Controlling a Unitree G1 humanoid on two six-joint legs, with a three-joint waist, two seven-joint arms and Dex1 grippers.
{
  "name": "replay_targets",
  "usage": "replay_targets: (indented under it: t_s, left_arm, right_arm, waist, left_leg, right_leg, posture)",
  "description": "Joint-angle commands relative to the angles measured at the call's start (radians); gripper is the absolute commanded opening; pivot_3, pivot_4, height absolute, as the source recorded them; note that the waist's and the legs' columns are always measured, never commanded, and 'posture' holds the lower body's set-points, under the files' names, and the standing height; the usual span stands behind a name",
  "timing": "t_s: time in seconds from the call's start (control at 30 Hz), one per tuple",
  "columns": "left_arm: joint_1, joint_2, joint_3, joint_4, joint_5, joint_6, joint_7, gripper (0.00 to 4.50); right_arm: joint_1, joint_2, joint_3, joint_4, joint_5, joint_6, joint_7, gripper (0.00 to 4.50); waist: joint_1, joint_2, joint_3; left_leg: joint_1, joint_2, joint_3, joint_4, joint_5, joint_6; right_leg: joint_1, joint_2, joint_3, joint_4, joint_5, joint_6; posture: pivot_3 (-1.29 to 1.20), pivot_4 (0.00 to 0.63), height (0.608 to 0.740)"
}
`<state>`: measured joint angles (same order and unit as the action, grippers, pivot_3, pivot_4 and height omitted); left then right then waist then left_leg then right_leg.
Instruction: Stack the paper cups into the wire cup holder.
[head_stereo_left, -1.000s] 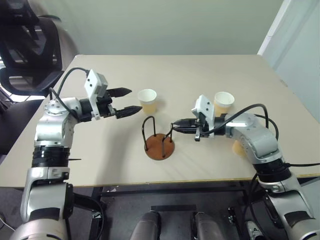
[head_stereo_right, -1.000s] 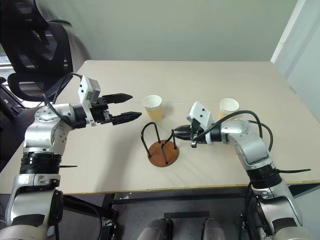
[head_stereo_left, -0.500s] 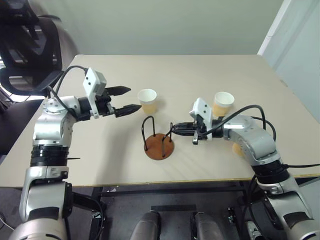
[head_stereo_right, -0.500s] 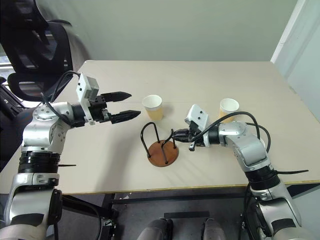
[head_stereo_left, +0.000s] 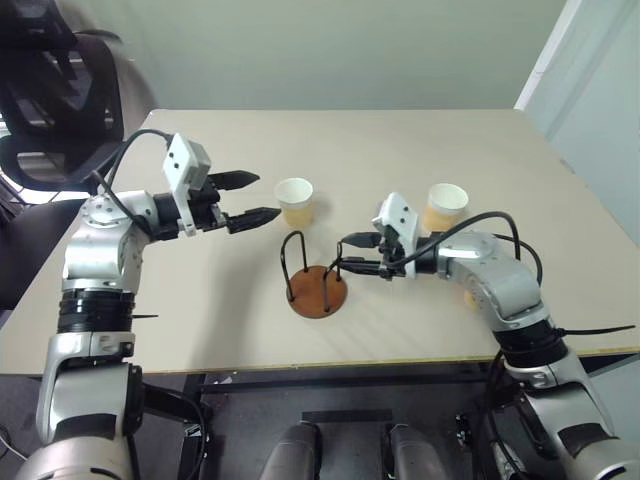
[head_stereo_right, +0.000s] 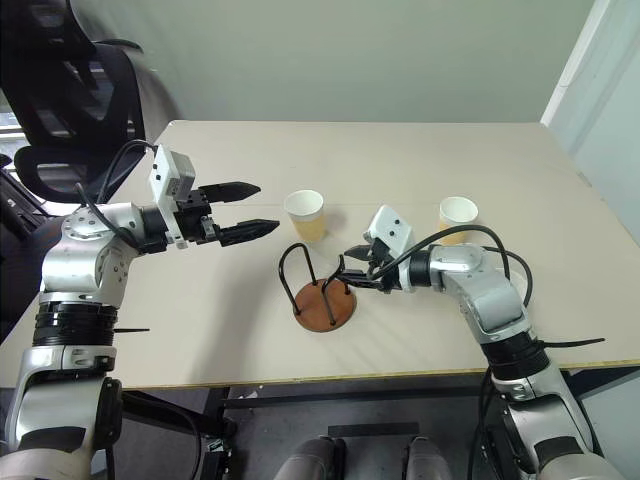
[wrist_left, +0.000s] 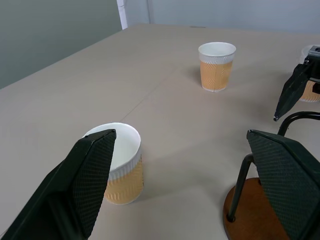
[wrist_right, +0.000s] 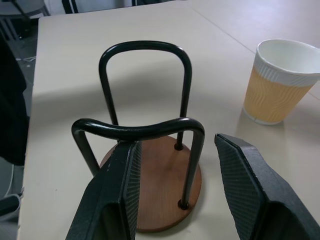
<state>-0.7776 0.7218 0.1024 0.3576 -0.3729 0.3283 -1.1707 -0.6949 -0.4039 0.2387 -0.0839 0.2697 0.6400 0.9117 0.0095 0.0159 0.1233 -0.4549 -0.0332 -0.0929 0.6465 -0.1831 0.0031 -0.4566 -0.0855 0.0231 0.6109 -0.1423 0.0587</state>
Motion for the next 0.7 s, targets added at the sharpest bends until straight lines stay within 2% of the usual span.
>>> replay_targets:
  t_s: [0.03, 0.47, 0.7]
  left_arm:
    - [-0.019, 0.015, 0.033, -0.016, -0.018, -0.010, 0.002, 4.50]
    - [-0.015, 0.019, 0.035, -0.014, -0.017, -0.013, -0.001, 4.50]
    - [-0.023, 0.015, 0.031, -0.004, -0.015, -0.017, -0.003, 4.50]
  right_arm:
    - [-0.033, 0.025, 0.003, -0.008, -0.007, -0.025, -0.025, 2.27]
    - [-0.030, 0.024, 0.011, 0.037, -0.066, -0.070, -0.049, 2.27]
    - [-0.025, 0.063, 0.016, 0.050, -0.087, -0.078, -0.089, 2.27]
  waist:
    - [0.000, 0.000, 0.000]
    - [0.000, 0.000, 0.000]
    - [0.000, 0.000, 0.000]
  left_leg:
    - [0.000, 0.000, 0.000, 0.000, 0.000, 0.000]
    - [0.000, 0.000, 0.000, 0.000, -0.002, -0.003]
    - [0.000, 0.000, 0.000, 0.000, -0.002, -0.003]
  right_leg:
    - [0.000, 0.000, 0.000, 0.000, 0.000, 0.000]
    - [0.000, 0.000, 0.000, 0.000, 0.000, 0.000]
    - [-0.001, 0.000, 0.000, 0.000, 0.000, 0.000]
  posture:
    - [0.00, 0.150, 0.740]
    - [0.00, 0.150, 0.740]
    - [0.00, 0.150, 0.740]
